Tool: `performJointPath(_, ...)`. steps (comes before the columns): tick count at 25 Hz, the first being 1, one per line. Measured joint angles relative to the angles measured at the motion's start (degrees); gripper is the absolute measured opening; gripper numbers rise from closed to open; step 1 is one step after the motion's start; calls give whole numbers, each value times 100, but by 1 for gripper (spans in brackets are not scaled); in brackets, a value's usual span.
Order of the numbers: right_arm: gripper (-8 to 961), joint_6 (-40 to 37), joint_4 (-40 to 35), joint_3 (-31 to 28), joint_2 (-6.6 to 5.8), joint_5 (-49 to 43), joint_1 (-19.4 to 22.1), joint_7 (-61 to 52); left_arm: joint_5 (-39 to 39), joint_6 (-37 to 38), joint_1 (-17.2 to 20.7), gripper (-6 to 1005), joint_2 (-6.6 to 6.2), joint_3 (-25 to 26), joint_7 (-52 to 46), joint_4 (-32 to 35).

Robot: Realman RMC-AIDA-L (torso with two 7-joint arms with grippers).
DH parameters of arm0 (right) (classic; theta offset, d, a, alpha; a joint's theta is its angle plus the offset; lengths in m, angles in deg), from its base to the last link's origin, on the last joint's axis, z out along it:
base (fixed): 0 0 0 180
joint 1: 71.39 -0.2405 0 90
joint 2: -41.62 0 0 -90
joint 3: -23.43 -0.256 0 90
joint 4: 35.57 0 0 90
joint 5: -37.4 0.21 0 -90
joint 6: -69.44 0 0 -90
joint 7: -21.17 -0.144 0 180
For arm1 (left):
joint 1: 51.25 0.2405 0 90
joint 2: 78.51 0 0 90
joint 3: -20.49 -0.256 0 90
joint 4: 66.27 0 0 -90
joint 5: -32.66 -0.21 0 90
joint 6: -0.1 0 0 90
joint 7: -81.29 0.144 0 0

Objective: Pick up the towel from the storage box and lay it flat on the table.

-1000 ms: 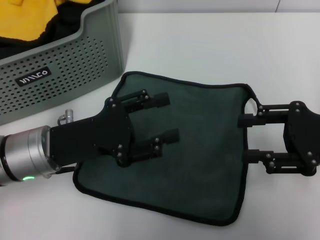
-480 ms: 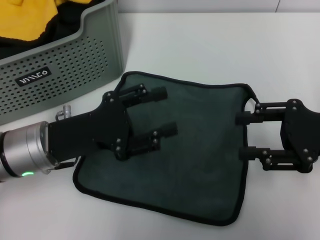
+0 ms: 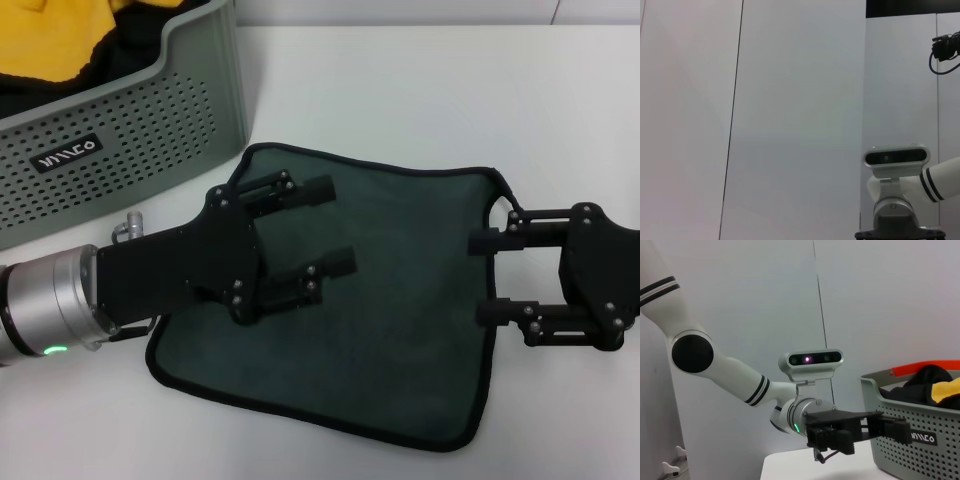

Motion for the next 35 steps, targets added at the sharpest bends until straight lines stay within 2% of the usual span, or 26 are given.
performJointPath(25,599,219,157,0,17,16,-95,-1,-10,8,-16,676,-17,19,-107,63)
performJointPath(35,599,219,158,-3,11,18,-105,0,-11,27,-120,676,-79,-33,-281,70)
